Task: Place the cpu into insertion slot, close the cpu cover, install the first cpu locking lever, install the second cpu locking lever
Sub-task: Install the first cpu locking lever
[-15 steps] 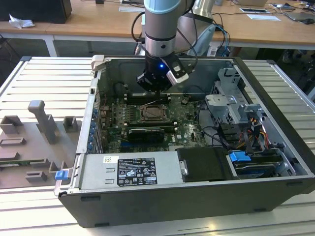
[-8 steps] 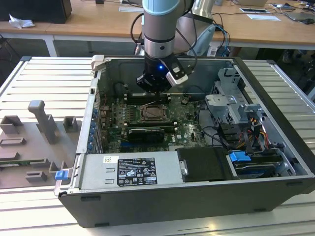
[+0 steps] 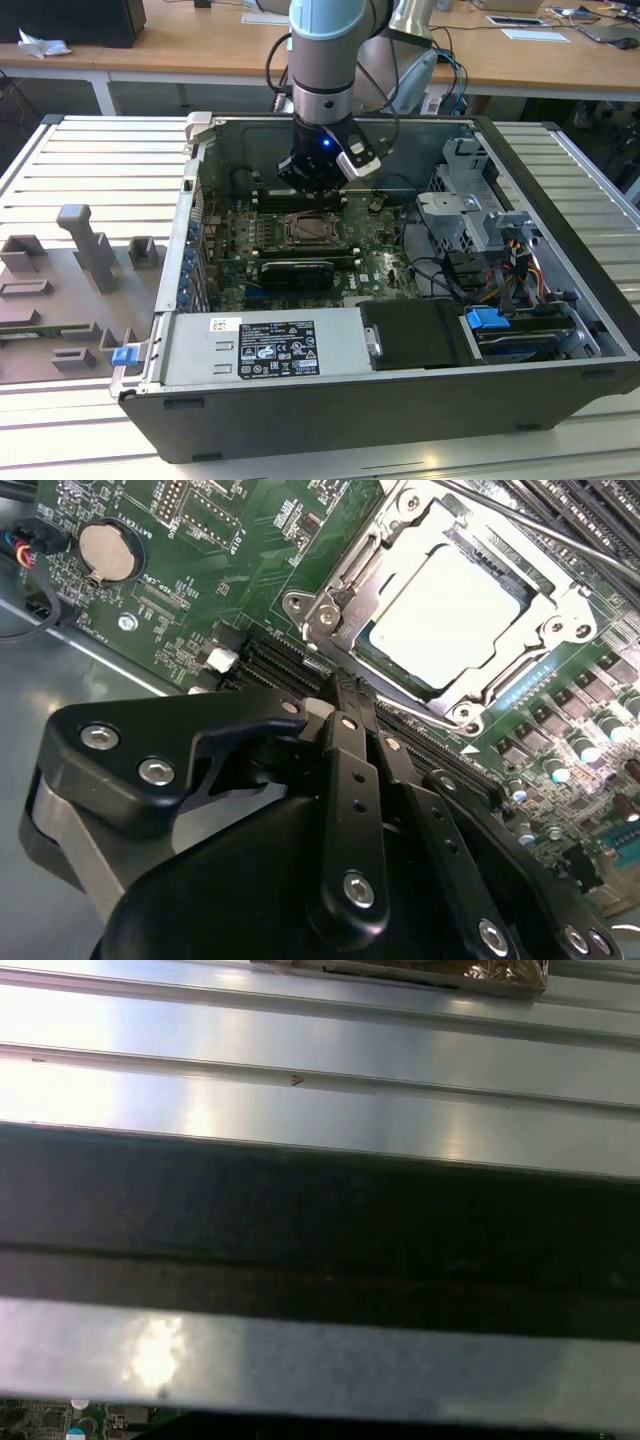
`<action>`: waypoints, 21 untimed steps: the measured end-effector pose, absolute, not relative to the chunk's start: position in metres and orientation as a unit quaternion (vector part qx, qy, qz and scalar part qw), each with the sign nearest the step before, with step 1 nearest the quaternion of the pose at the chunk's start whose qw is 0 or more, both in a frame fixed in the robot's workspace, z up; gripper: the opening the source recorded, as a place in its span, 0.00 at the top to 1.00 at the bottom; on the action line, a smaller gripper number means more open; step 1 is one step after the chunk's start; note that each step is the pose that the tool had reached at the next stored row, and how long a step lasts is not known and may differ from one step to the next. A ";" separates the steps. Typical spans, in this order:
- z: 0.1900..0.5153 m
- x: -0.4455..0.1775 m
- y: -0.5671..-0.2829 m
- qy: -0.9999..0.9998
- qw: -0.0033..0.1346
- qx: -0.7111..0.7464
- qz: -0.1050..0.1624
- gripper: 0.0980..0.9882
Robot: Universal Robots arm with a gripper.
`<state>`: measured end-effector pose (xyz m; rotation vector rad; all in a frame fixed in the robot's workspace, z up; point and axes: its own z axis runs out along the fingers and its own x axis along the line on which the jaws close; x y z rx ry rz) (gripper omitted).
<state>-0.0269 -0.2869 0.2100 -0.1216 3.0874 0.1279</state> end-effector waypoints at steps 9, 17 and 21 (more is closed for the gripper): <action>0.203 -0.026 -0.287 0.998 0.025 -0.039 0.040 0.99; 0.204 -0.026 -0.287 0.998 0.024 -0.039 0.034 0.99; 0.203 -0.026 -0.287 0.999 0.024 -0.038 0.030 0.99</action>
